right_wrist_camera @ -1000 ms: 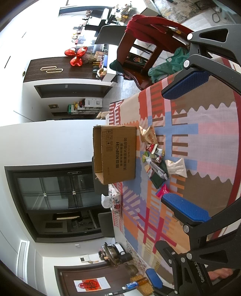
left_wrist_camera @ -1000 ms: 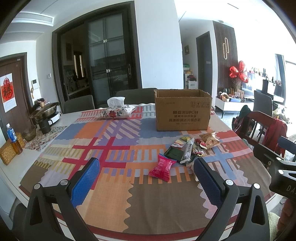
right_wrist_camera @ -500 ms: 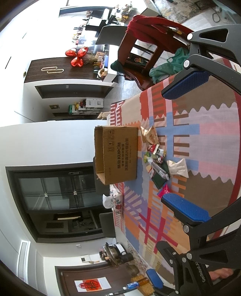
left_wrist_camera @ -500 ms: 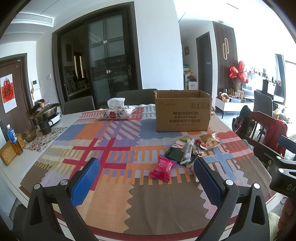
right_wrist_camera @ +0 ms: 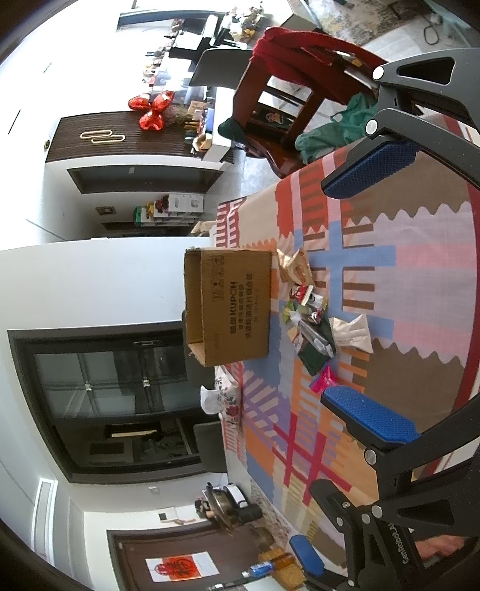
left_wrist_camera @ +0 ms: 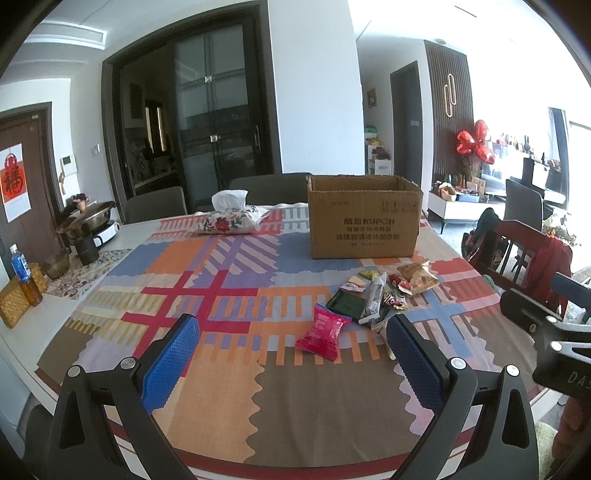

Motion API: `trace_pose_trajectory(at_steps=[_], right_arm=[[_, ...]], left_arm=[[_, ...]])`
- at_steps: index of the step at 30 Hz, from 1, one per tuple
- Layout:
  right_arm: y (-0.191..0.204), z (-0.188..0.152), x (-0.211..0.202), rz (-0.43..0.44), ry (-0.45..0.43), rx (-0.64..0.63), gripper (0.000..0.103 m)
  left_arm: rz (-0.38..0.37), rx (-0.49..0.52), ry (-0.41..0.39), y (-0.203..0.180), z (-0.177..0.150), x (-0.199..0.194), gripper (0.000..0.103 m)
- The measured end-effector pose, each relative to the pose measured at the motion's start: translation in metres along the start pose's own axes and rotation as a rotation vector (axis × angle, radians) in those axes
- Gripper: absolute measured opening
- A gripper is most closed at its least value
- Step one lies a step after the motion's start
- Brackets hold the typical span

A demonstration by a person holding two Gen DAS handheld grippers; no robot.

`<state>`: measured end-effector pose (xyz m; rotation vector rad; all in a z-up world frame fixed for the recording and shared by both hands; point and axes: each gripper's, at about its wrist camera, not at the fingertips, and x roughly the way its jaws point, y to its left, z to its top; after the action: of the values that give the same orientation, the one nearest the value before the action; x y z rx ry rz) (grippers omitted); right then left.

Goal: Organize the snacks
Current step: 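Grasp the pink-red packet with the left tool while the right tool grasps the white pastry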

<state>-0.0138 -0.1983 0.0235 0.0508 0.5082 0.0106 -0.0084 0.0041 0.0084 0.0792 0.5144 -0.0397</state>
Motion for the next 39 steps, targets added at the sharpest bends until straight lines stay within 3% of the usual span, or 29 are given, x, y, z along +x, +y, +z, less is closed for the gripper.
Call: trace_pose_trajectory(at_steps=[7,14,21,29,39], right_arm=[[0.006,-0.006,0.036,0.080,0.117,-0.017,0.102],[0.016,-0.013,0.081,0.118,0.213,-0.047,0.101],[0.021,-0.012,0.127,0.184,0.338,-0.016,0.088],[0.026,-0.017,0.163,0.177,0.444,-0.038,0.074],[0.029,-0.029,0.191,0.189,0.546,-0.034,0.059]], left_arm=[[-0.052,0.017,0.069,0.003,0.007,0.029,0.102],[-0.106,0.108,0.133,0.000,0.007,0.070,0.094],[-0.208,0.160,0.218,-0.004,0.016,0.111,0.087],[-0.283,0.217,0.343,-0.011,0.009,0.160,0.077],[-0.305,0.237,0.452,-0.020,-0.005,0.206,0.068]])
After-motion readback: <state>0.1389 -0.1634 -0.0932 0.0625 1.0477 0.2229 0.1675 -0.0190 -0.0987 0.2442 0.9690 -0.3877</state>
